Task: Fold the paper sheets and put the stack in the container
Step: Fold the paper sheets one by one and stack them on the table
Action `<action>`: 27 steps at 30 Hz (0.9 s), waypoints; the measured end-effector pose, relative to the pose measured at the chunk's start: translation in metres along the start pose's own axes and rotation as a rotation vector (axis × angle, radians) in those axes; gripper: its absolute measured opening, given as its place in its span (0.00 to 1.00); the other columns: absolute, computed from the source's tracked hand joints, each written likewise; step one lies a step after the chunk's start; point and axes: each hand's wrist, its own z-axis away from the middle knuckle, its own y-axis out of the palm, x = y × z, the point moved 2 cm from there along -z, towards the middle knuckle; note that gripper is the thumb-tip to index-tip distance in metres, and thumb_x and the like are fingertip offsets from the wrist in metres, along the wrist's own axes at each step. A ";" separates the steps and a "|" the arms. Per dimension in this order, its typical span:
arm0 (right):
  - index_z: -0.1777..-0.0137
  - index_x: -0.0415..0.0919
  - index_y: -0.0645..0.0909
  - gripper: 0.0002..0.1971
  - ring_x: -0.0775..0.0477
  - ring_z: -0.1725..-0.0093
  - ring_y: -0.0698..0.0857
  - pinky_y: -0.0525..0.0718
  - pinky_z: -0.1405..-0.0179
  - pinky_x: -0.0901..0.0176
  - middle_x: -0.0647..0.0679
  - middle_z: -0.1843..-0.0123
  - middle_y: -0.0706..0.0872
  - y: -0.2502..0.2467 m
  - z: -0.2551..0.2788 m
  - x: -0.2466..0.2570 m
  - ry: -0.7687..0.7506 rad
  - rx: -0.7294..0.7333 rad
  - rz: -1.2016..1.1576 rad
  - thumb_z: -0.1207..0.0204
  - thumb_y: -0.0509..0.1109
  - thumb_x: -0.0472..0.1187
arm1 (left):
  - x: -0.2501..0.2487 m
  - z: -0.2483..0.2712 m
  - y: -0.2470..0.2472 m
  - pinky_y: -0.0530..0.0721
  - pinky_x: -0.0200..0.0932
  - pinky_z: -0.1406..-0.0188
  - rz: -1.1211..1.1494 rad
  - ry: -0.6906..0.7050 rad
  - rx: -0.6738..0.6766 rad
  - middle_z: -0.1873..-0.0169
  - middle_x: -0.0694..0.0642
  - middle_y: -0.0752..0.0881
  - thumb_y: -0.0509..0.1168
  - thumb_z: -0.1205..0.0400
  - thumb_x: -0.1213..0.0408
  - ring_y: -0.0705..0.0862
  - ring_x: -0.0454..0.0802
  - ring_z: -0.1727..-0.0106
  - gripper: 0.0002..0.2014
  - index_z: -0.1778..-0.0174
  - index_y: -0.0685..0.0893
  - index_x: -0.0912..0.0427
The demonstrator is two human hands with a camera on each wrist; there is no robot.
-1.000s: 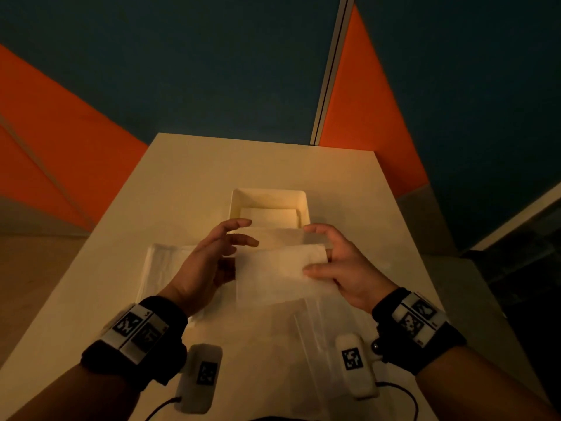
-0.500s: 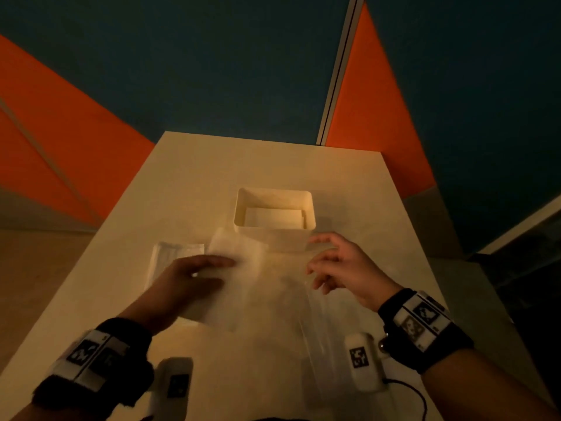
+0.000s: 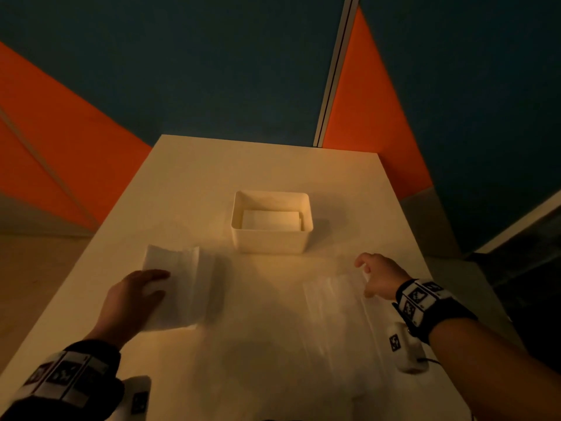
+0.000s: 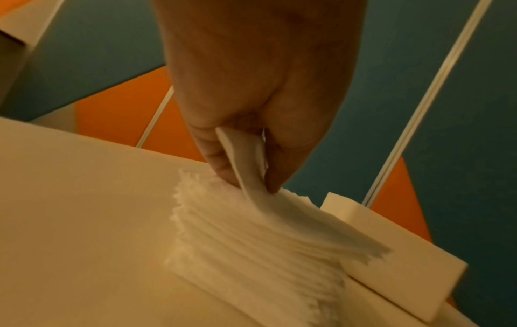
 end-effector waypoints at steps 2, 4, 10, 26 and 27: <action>0.32 0.53 0.72 0.33 0.43 0.34 0.77 0.80 0.37 0.48 0.49 0.32 0.74 0.002 -0.001 0.001 -0.016 0.022 0.106 0.35 0.81 0.36 | 0.003 -0.003 0.002 0.76 0.54 0.45 -0.080 0.039 0.013 0.40 0.66 0.80 0.72 0.25 0.71 0.80 0.67 0.46 0.15 0.43 0.87 0.58; 0.33 0.55 0.72 0.34 0.43 0.32 0.74 0.77 0.34 0.46 0.51 0.31 0.72 0.004 -0.001 0.003 -0.026 0.042 0.186 0.37 0.82 0.39 | 0.006 -0.006 0.003 0.75 0.59 0.40 -0.169 0.043 -0.003 0.36 0.68 0.76 0.75 0.28 0.69 0.78 0.71 0.43 0.16 0.45 0.88 0.54; 0.46 0.58 0.72 0.31 0.45 0.36 0.71 0.75 0.38 0.48 0.54 0.36 0.70 0.011 0.007 0.005 -0.091 0.153 0.325 0.45 0.86 0.45 | 0.008 -0.007 0.005 0.73 0.64 0.37 -0.288 0.028 -0.018 0.32 0.68 0.73 0.76 0.29 0.63 0.73 0.74 0.37 0.17 0.45 0.88 0.49; 0.53 0.53 0.72 0.22 0.48 0.48 0.79 0.75 0.43 0.50 0.54 0.48 0.81 0.023 0.016 0.003 -0.107 0.166 0.328 0.41 0.82 0.46 | -0.005 -0.009 0.005 0.76 0.60 0.38 -0.089 0.080 -0.063 0.30 0.69 0.74 0.70 0.28 0.79 0.78 0.71 0.37 0.22 0.36 0.82 0.69; 0.53 0.54 0.72 0.21 0.49 0.48 0.79 0.73 0.42 0.50 0.54 0.47 0.82 0.023 0.016 0.003 -0.108 0.172 0.321 0.40 0.80 0.45 | -0.005 -0.010 0.005 0.76 0.60 0.38 -0.083 0.086 -0.067 0.30 0.69 0.75 0.70 0.28 0.79 0.78 0.71 0.36 0.23 0.35 0.81 0.71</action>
